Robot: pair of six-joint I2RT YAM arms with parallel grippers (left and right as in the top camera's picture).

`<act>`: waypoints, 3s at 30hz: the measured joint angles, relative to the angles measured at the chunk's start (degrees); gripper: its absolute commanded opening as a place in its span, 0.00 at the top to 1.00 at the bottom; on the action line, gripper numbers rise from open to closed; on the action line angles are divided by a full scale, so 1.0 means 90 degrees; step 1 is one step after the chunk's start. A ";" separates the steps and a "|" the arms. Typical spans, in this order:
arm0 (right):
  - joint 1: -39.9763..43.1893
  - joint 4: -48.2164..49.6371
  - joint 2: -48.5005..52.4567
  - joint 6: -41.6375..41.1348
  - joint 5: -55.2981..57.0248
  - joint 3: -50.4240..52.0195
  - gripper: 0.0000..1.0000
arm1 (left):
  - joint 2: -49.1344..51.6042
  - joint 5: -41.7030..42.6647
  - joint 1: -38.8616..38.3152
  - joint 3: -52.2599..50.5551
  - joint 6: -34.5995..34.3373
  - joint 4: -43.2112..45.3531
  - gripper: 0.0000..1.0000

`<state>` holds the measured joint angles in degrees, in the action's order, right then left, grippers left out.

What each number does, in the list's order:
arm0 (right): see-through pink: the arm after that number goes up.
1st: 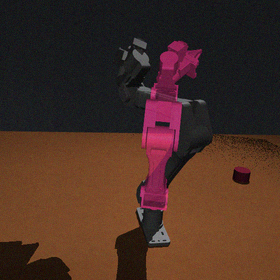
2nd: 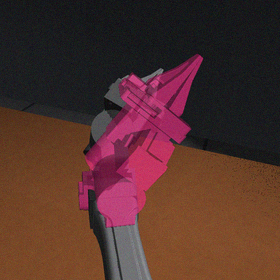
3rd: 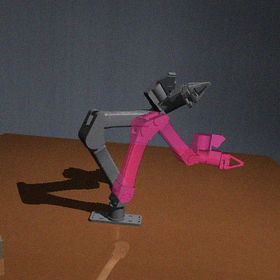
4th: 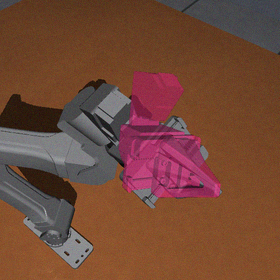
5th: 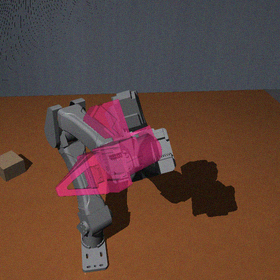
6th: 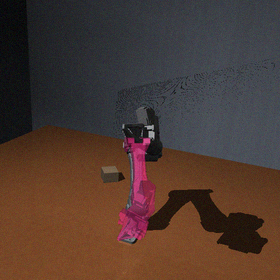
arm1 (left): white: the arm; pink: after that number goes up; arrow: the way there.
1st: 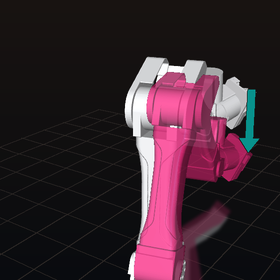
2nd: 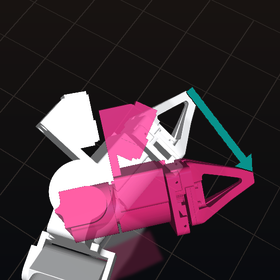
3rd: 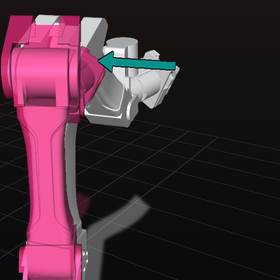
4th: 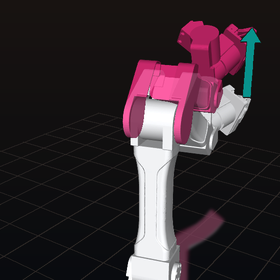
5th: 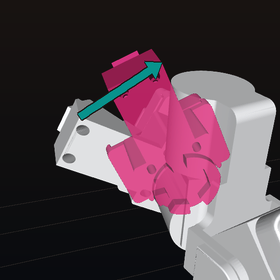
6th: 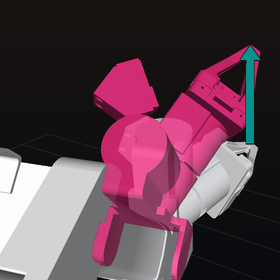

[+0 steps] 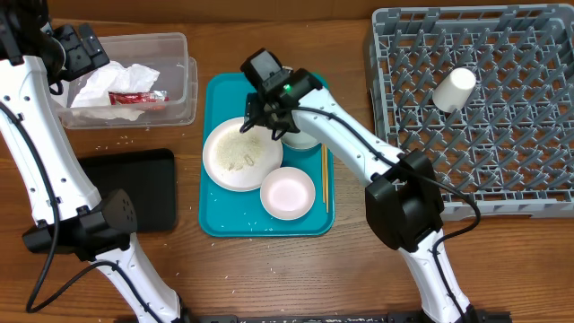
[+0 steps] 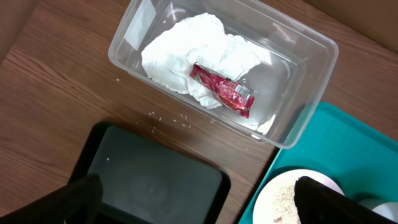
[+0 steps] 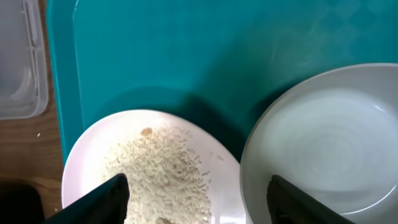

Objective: Sort waste into correct bins and load items into the dishwasher
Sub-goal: 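Reach the right gripper to the small white bowl and grasp it, then carry the white bowl to the dish rack and flip it over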

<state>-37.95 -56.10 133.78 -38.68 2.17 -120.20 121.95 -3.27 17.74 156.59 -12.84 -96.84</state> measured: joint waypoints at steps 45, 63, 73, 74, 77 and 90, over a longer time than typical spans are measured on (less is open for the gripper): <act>0.0231 -0.0998 0.0515 -0.0068 0.0301 -0.1605 0.96 | 0.0000 -0.0002 0.0000 0.0000 0.0000 -0.0002 0.00; 0.2990 -0.4544 0.0449 0.0143 -0.0398 -0.6479 0.96 | 0.0002 -0.0002 0.0000 0.0000 0.0000 0.0000 0.00; 0.4932 -0.4554 -0.0780 0.0964 -0.2208 -0.5838 0.96 | 0.0002 0.0000 0.0000 0.0000 0.0000 0.0000 0.00; 0.5076 -0.4537 -0.1144 0.1059 -0.2271 -0.5433 0.96 | 0.0000 0.0000 0.0000 0.0000 0.0000 -0.0002 0.00; 0.5518 -0.4546 -0.2285 0.1416 -0.2370 -0.4005 0.96 | 0.0000 0.0000 0.0000 0.0000 0.0000 -0.0005 0.00; 0.5950 -0.3575 -0.2990 0.3424 -0.4609 0.0398 0.96 | 0.0000 -0.0002 0.0000 0.0000 0.0000 -0.0002 0.00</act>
<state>15.59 -88.27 106.87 -7.86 -39.31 -116.62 121.95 -3.29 17.74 156.59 -12.84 -96.86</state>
